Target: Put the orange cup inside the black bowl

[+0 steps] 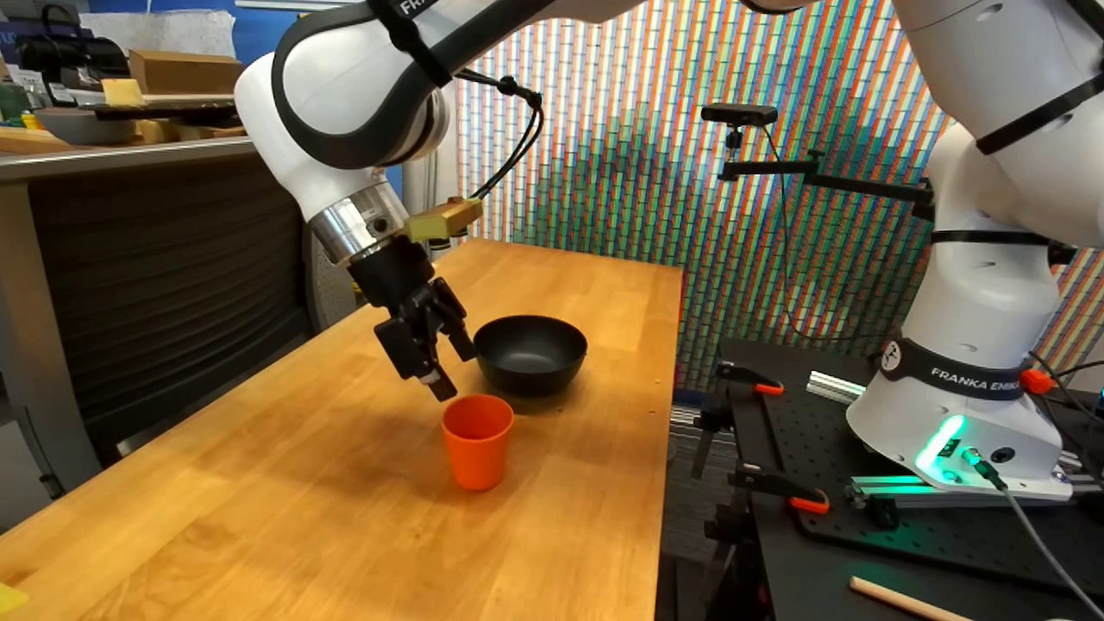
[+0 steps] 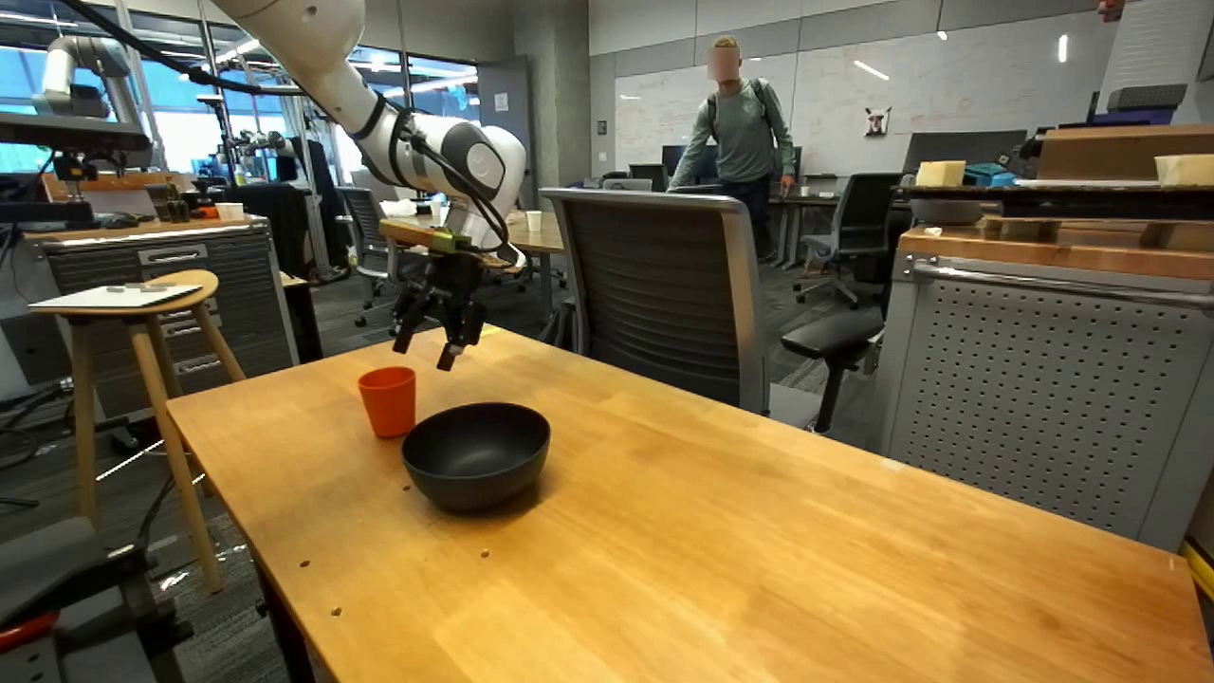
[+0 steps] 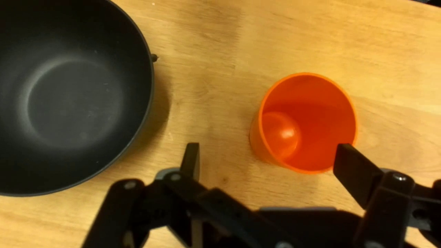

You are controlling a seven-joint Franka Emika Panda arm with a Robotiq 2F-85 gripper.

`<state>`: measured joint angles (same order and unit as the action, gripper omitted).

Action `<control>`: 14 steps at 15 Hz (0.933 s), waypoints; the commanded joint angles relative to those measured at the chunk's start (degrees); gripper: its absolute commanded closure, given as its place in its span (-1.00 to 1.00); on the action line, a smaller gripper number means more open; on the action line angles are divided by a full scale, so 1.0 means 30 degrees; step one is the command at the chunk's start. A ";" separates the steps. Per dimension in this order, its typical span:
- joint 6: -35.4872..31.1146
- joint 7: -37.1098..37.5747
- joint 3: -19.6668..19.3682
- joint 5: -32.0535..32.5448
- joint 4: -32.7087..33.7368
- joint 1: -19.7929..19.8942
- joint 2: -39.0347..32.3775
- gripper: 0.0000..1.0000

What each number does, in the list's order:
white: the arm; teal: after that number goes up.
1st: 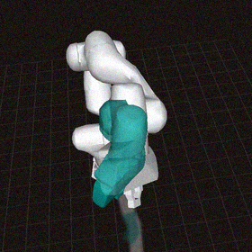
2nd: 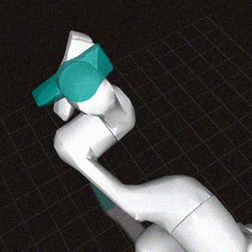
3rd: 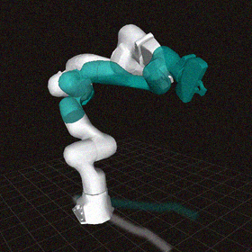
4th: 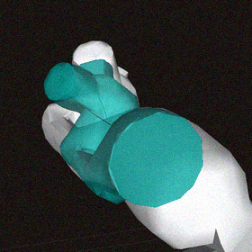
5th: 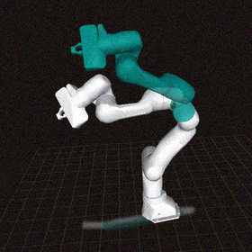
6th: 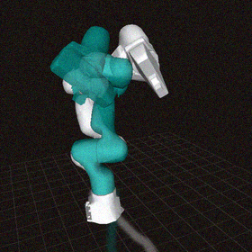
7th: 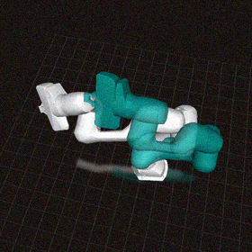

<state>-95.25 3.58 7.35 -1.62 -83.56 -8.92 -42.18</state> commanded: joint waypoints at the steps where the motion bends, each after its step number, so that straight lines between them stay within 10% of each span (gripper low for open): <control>1: 0.1059 -0.0399 0.0011 -0.0738 0.0702 0.0124 -0.0336 -1.00; 7: 0.0307 -0.0100 -0.0459 -0.0346 -0.0592 0.0053 -0.0517 -1.00; 8: 0.0276 -0.0244 -0.0455 -0.0356 -0.0675 0.0087 -0.0651 -0.56; 14: 0.0478 -0.0426 -0.0312 -0.0572 -0.0813 0.0173 -0.0982 0.30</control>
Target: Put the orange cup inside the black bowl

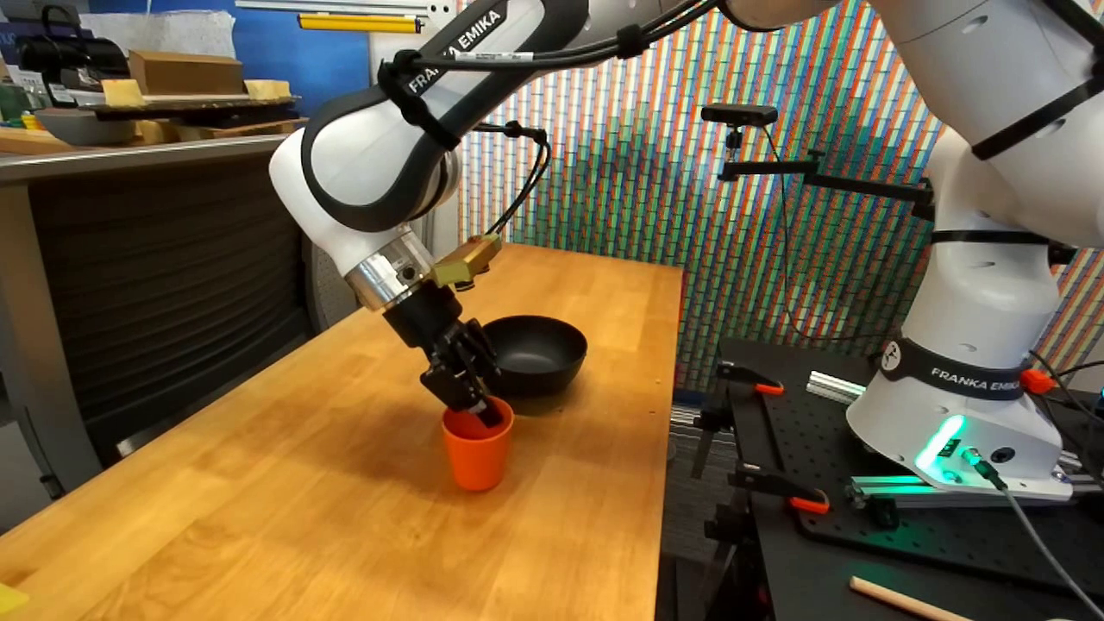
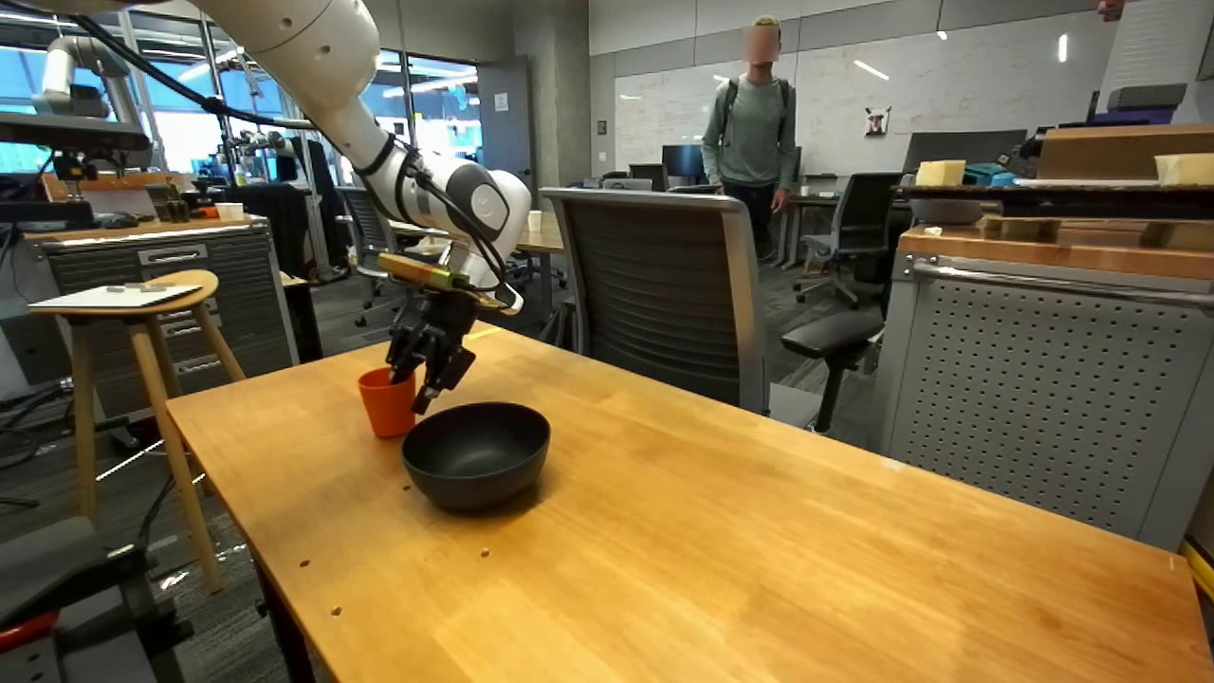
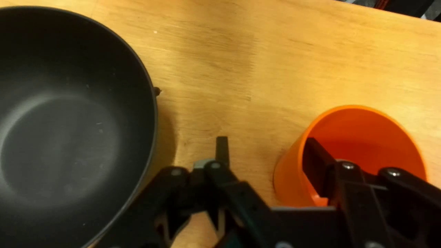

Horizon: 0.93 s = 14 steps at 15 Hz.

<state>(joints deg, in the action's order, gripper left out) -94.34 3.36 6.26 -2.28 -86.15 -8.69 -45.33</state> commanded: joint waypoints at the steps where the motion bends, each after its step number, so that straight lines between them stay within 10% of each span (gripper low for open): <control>1: 0.0173 -0.0389 0.0081 -0.0383 0.0035 0.0108 0.0112 0.47; 5: 0.0011 -0.0413 0.0044 -0.0377 -0.0350 0.0197 0.0667 0.99; 14: -0.1927 0.1566 -0.2069 0.0345 -0.3715 0.1209 0.6044 0.96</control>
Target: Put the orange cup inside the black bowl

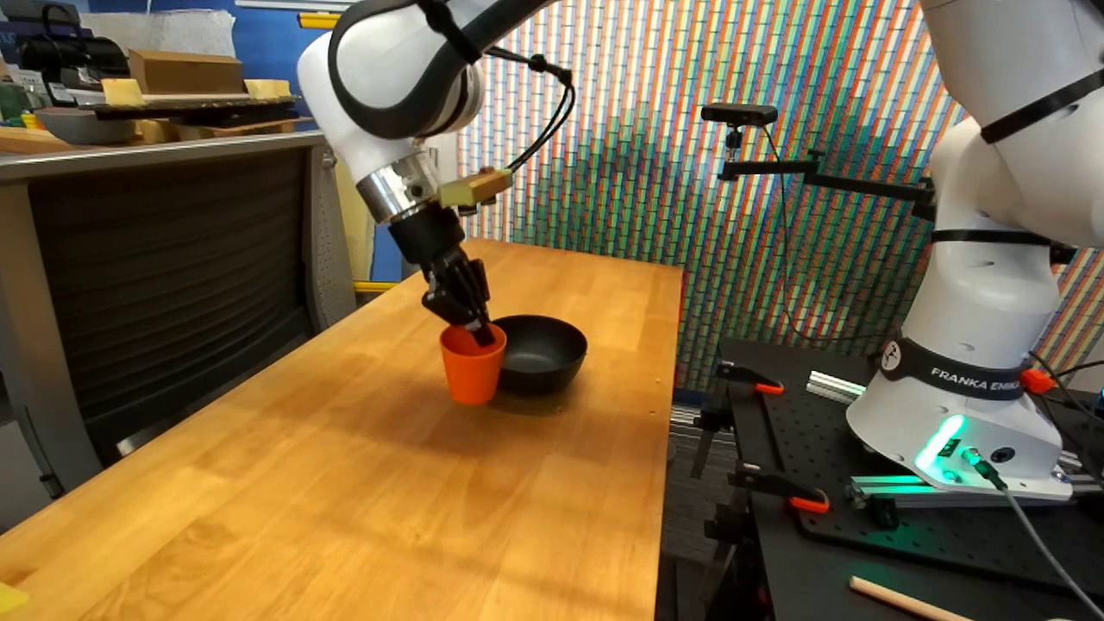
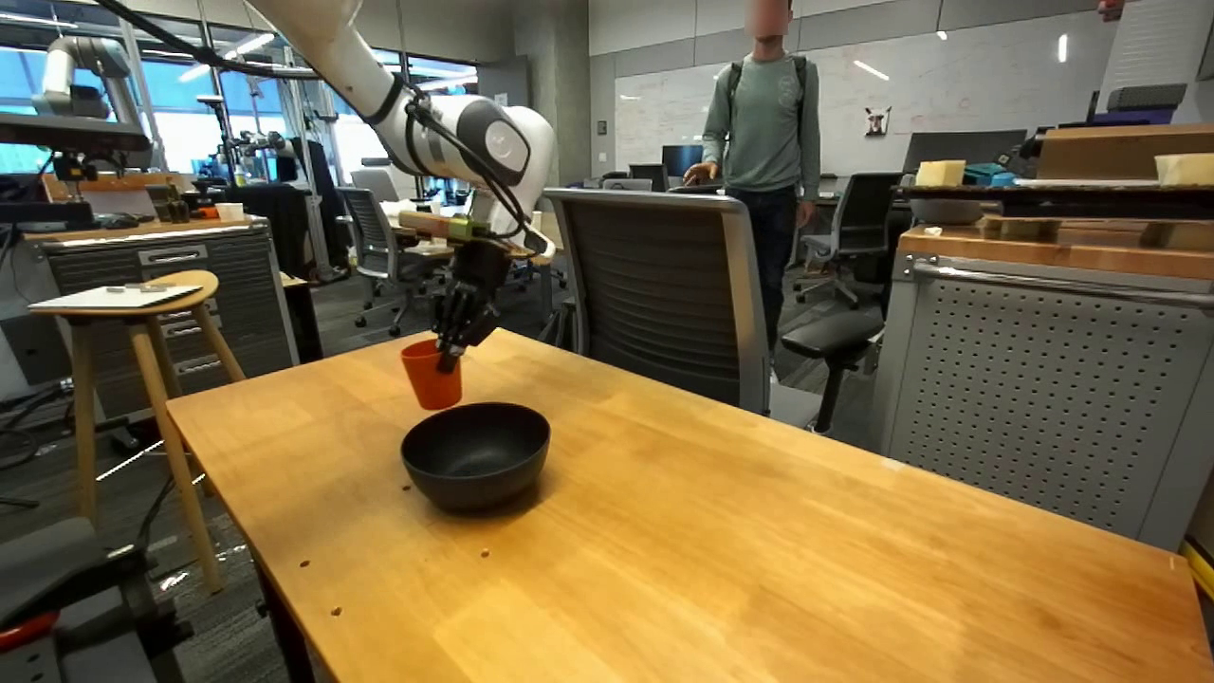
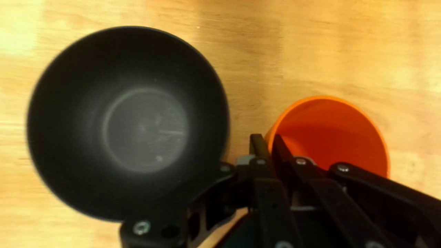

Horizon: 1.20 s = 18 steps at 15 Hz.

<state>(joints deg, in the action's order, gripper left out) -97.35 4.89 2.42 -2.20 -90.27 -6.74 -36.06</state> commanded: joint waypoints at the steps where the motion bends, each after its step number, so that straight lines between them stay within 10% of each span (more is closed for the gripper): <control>1: -0.1065 0.1374 -0.1179 0.0329 -0.2800 0.0872 0.3671 0.96; 18: -0.1019 0.1331 -0.1546 -0.1603 -0.4624 0.2685 0.1384 0.96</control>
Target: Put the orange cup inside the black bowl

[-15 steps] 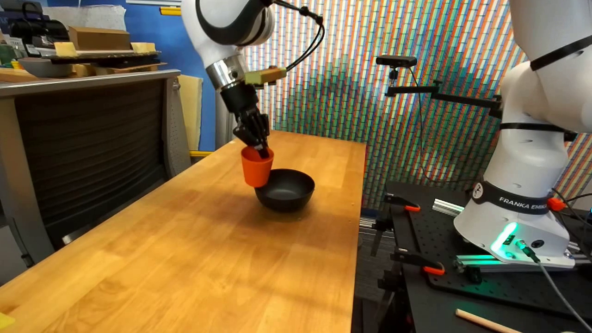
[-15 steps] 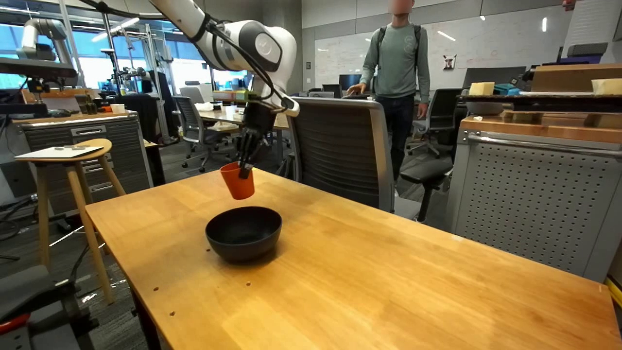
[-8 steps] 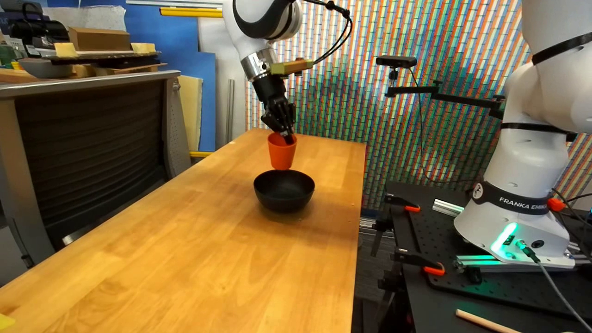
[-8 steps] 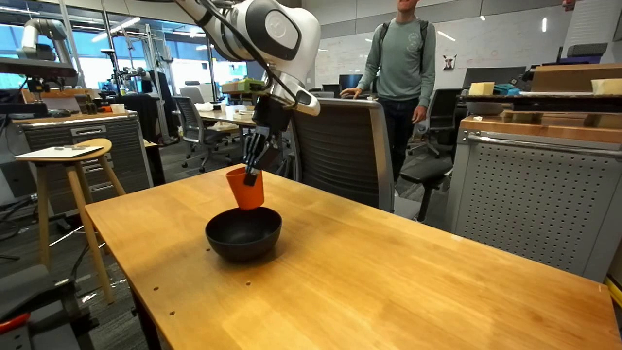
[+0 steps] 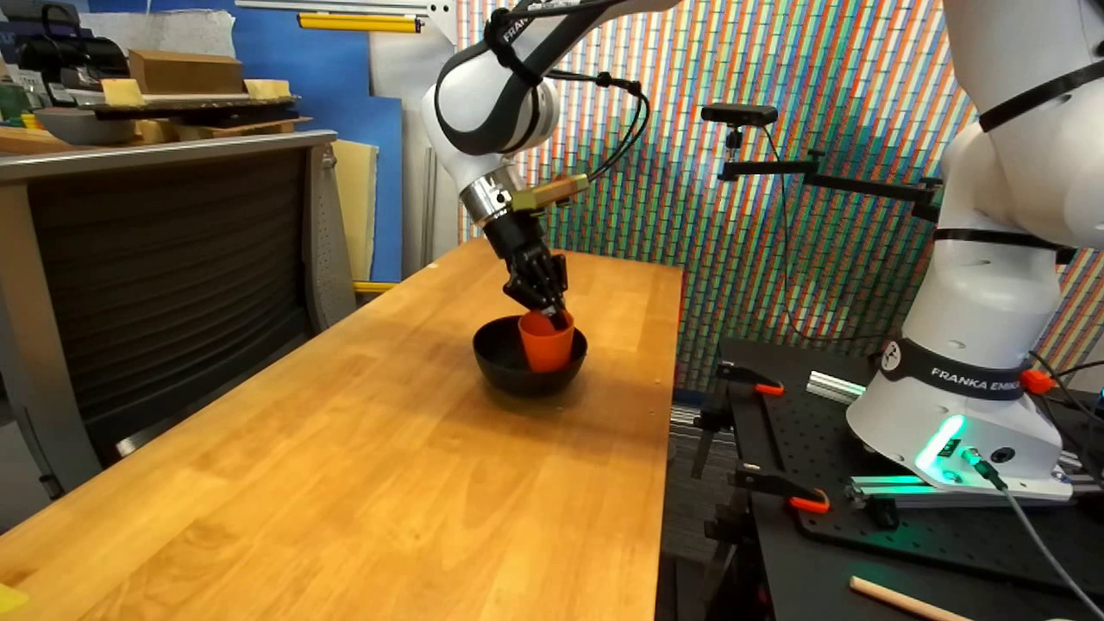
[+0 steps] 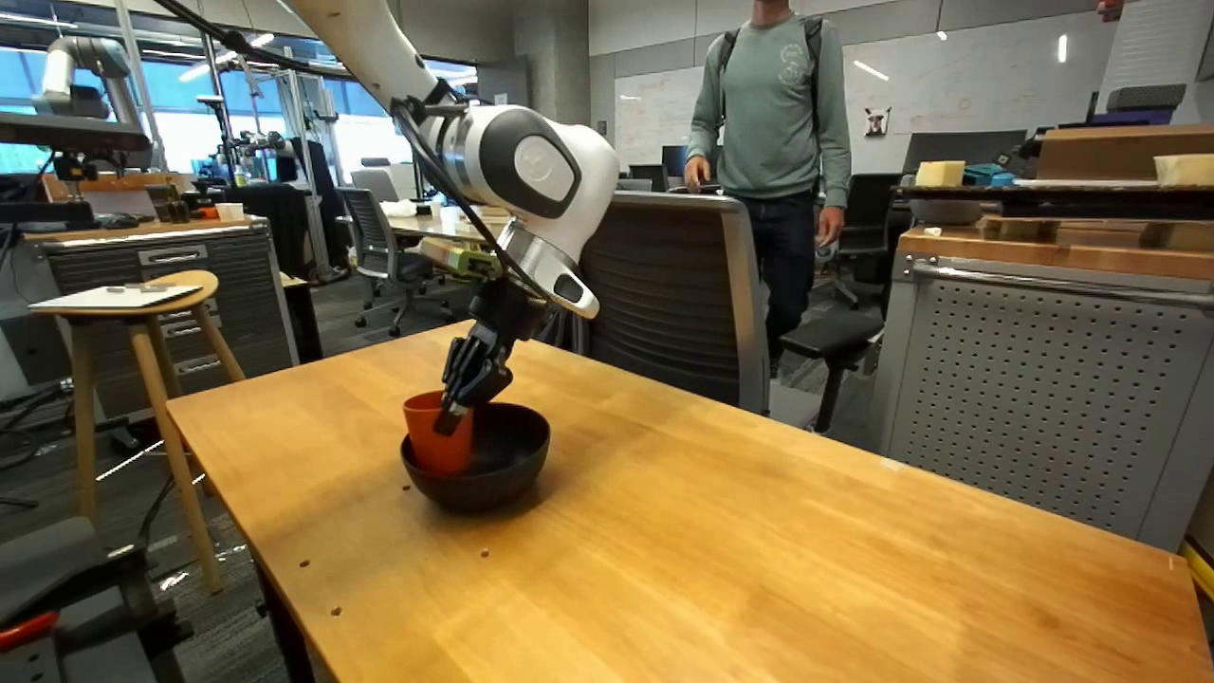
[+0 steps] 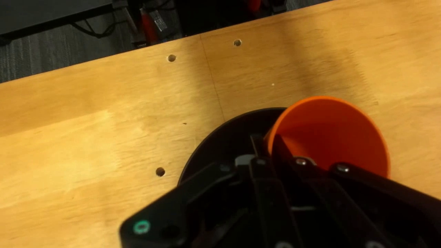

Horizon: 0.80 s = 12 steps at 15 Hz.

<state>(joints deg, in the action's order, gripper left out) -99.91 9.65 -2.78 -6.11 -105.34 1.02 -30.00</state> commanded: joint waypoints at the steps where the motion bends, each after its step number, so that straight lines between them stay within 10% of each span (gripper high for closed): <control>1: -0.0334 -0.0278 0.0205 -0.0203 0.0461 0.0071 -0.0825 0.96; 2: -0.0477 -0.0187 0.0165 -0.0068 0.0478 0.0020 -0.0866 0.35; 12: -0.0752 -0.0111 0.0022 0.4074 -0.0585 -0.1028 0.4969 -0.98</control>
<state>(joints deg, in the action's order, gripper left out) -102.72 9.60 -2.52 0.60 -104.06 -0.04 -23.66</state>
